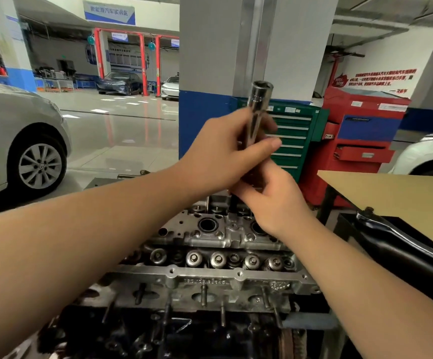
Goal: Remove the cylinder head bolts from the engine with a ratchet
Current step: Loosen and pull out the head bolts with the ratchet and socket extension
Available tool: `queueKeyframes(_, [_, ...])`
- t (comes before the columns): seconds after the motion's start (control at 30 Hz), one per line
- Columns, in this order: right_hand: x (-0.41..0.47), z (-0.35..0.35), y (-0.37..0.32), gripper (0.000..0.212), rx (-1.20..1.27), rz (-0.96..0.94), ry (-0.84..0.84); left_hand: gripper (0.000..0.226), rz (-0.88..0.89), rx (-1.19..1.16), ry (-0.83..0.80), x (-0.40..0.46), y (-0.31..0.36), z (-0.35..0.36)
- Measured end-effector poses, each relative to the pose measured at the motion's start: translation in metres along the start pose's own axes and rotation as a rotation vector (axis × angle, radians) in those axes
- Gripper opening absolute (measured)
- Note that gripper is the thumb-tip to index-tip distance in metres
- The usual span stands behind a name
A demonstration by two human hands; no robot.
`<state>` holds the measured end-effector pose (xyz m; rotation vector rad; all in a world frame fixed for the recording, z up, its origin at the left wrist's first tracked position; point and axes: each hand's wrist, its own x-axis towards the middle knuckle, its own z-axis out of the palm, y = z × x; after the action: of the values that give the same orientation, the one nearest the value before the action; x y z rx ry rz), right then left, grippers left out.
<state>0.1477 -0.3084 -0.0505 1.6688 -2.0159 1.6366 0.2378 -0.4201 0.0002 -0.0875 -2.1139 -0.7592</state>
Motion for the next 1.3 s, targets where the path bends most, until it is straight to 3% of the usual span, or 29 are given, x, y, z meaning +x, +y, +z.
queueKeyframes(0.13, [0.002, -0.002, 0.011, 0.025, 0.002, 0.015, -0.118, 0.023, -0.115, -0.196, -0.032, 0.004, -0.017, 0.007])
queueKeyframes(0.3, [0.006, -0.009, 0.025, 0.033, 0.147, 0.031, -0.141, 0.031, -0.161, -0.362, -0.031, 0.006, -0.028, 0.014])
queueKeyframes(0.43, [0.009, -0.012, 0.029, 0.039, 0.180, 0.010, -0.141, 0.026, -0.121, -0.369, 0.046, 0.001, -0.042, 0.009])
queueKeyframes(0.67, [0.011, -0.013, 0.032, 0.027, 0.207, 0.029, -0.131, 0.034, -0.148, -0.324, 0.109, -0.006, -0.049, -0.008])
queueKeyframes(0.9, [0.009, -0.011, 0.031, 0.027, 0.231, 0.071, -0.127, 0.017, -0.160, -0.308, 0.046, -0.008, -0.035, -0.002])
queueKeyframes(1.13, [0.008, -0.011, 0.031, 0.012, 0.008, 0.049, -0.119, 0.009, -0.143, -0.401, -0.025, -0.009, -0.034, 0.004])
queueKeyframes(1.3, [0.007, -0.013, 0.030, 0.018, 0.143, 0.103, -0.170, 0.010, -0.116, -0.470, 0.041, -0.006, -0.039, 0.000])
